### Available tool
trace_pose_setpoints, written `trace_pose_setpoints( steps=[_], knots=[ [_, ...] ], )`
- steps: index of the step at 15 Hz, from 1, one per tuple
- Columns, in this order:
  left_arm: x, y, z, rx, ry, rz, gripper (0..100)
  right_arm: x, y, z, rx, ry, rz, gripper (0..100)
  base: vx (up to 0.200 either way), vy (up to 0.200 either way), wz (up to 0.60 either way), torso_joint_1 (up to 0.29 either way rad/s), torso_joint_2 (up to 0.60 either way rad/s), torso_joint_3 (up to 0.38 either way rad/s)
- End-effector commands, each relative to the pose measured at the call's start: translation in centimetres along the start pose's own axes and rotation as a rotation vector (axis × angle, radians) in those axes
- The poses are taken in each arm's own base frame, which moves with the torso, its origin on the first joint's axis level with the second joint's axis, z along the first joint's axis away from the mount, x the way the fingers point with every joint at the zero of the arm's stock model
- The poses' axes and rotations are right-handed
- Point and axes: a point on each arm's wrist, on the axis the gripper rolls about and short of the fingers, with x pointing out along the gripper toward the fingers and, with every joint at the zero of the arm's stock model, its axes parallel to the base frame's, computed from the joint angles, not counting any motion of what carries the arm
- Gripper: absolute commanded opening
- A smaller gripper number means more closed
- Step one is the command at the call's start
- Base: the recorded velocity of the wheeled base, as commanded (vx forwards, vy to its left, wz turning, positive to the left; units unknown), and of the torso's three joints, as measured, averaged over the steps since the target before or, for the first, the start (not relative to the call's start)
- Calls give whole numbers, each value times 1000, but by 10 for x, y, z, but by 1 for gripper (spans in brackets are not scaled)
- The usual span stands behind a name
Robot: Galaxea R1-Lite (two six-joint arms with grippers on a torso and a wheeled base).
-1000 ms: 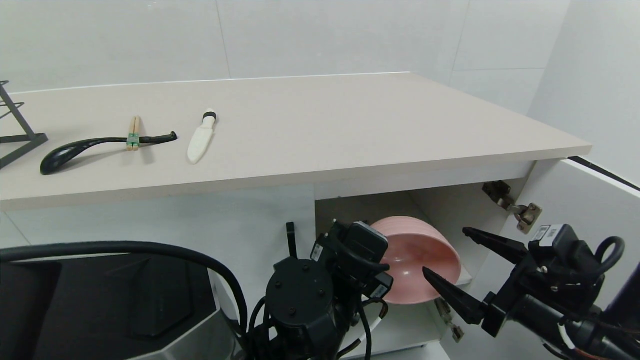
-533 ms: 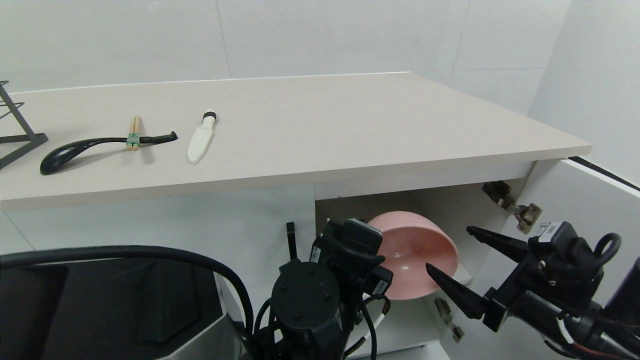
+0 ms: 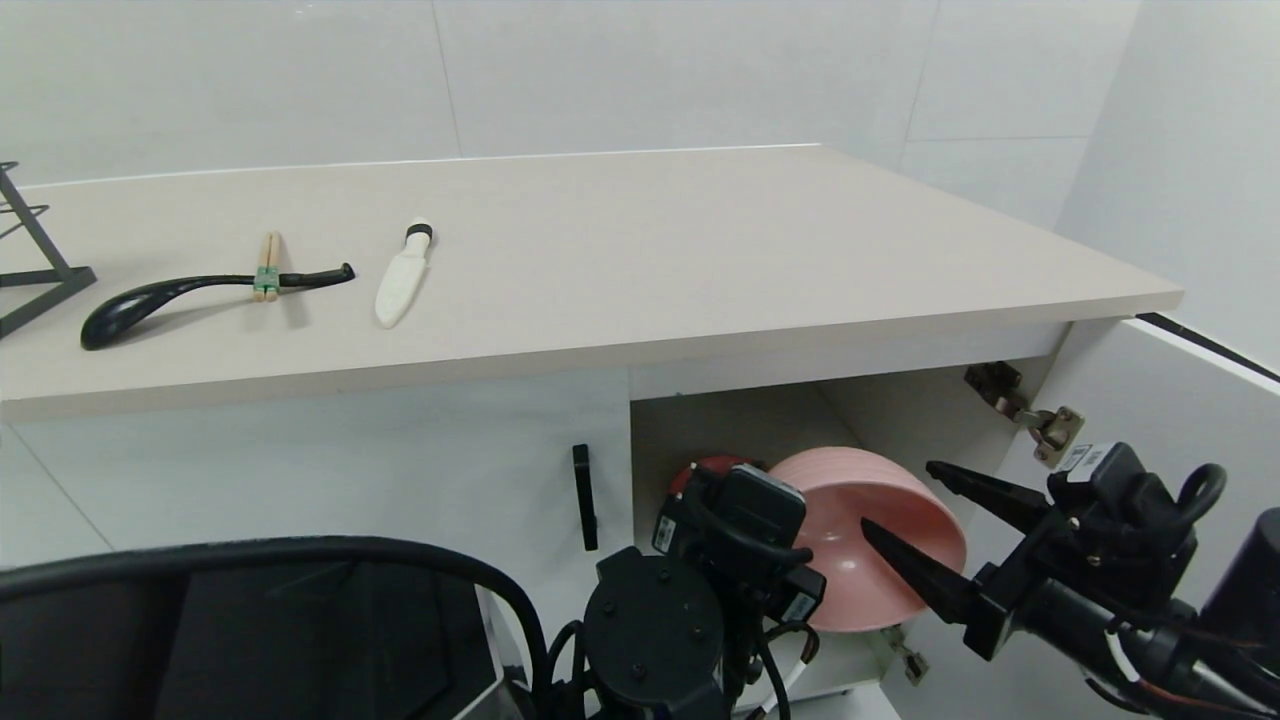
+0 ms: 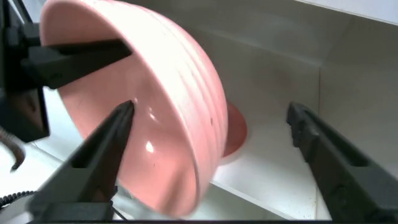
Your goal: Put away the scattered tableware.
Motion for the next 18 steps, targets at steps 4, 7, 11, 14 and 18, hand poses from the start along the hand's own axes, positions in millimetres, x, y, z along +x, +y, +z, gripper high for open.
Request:
trace_pose_setpoints(
  steps=[4, 7, 11, 14, 18],
  knots=[
    [2, -12, -2, -45, -8, -14, 100, 0, 1, 0, -3, 2, 7, 0, 0, 0, 0, 0, 0, 0],
    [-2, -14, -2, -40, -7, -34, 100, 3, 1, -4, 0, 20, 4, 0, 0, 0, 0, 0, 0, 0],
    [-17, -5, 14, -43, -21, -77, 100, 9, -5, -15, 9, 79, -22, 0, 0, 0, 0, 0, 0, 0],
    [-43, 15, 24, -32, -15, -173, 100, 11, -9, -19, 14, 102, -39, 0, 0, 0, 0, 0, 0, 0],
    [-45, 47, 39, -20, -83, -289, 100, 16, -11, -30, 21, 155, -47, 0, 0, 0, 0, 0, 0, 0]
  ],
)
